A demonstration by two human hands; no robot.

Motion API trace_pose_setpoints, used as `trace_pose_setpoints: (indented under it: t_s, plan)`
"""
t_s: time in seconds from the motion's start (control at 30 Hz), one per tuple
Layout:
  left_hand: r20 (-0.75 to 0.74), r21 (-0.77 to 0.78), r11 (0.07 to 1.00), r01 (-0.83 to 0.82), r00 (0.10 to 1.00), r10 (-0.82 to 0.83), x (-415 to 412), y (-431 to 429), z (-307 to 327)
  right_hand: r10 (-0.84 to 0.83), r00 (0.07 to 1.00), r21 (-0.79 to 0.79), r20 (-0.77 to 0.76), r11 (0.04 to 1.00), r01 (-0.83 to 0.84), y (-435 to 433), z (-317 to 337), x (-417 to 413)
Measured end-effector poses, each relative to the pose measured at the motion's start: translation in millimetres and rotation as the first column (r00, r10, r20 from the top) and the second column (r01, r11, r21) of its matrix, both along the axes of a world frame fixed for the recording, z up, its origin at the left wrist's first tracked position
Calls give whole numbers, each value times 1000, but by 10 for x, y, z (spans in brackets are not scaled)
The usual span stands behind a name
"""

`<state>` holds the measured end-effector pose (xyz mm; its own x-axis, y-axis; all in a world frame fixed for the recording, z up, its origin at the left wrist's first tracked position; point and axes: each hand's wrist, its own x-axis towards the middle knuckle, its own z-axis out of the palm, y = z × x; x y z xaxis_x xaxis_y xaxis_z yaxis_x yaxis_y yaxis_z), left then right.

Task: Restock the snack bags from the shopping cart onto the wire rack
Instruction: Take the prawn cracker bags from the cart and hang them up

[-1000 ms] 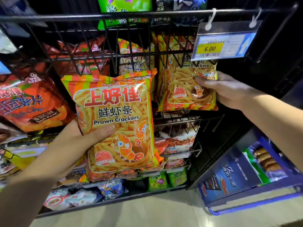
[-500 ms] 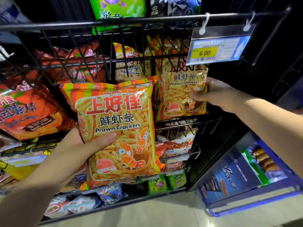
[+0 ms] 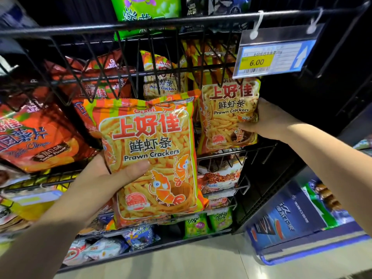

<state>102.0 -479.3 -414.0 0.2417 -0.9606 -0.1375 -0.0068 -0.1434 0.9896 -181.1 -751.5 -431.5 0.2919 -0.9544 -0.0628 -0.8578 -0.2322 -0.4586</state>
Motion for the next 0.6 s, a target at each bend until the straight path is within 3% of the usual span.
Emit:
trace_pose_setpoints:
  t_s: [0.13,0.43,0.5,0.6]
  plan:
    - [-4,1,1000,-13,1000,13,16,-1,-45,-65,981,-82,-183,995,50,92,-60,56]
    - [-16,-20,999,28,999,-28,50,12,-80,-193,959,-147,-210,975,164,288,-12,133]
    - [-18,-28,999,39,999,-40,54,5,-83,-198,968,-166,-152,971,172,295,-22,93]
    - [7,-29,999,34,999,-34,45,-11,-95,-180,979,-172,94,966,194,294,-135,31]
